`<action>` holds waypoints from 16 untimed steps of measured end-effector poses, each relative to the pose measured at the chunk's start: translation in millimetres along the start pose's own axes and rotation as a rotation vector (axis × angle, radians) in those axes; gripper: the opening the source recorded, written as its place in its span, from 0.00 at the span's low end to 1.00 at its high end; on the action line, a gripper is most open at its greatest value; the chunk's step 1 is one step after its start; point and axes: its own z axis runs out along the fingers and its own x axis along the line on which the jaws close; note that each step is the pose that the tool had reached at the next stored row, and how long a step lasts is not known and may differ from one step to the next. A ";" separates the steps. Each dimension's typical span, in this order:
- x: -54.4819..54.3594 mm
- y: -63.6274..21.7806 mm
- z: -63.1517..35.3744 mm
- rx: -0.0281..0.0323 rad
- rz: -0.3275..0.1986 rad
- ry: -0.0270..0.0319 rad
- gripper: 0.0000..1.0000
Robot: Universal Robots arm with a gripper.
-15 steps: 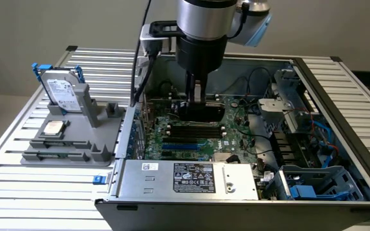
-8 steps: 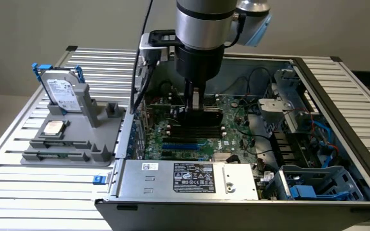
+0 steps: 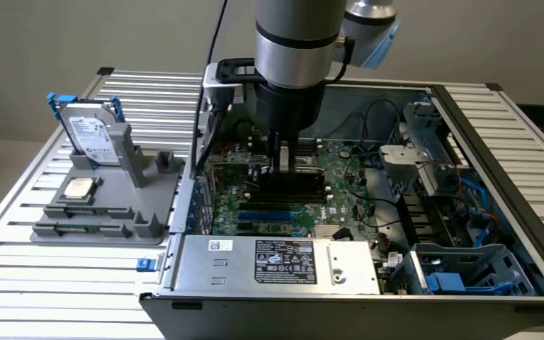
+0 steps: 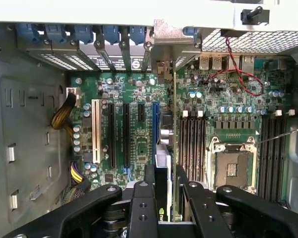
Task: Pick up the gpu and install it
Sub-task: 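Insert the gpu into the slot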
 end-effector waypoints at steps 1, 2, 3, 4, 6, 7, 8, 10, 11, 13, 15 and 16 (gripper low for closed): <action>0.4 0.6 1.8 -0.0002 0.000 0.0000 0.26; 0.7 1.3 3.6 -0.0004 0.000 -0.0001 0.26; 1.1 1.9 5.5 -0.0007 0.000 0.0000 0.26; 1.4 2.3 7.2 -0.0011 0.000 0.0000 0.26; 1.7 2.5 10.5 -0.0014 0.000 0.0000 0.26; 1.8 2.5 11.7 -0.0015 0.000 0.0000 0.26; 1.9 2.5 12.9 -0.0016 0.000 -0.0001 0.26; 2.2 2.7 16.0 -0.0023 0.000 0.0001 0.26; 2.4 2.8 17.7 -0.0024 0.000 0.0001 0.26; 2.7 3.2 21.3 -0.0027 0.000 0.0000 0.26; 3.0 3.5 24.6 -0.0039 0.000 -0.0001 0.26; 3.3 3.6 25.9 -0.0052 0.000 0.0000 0.26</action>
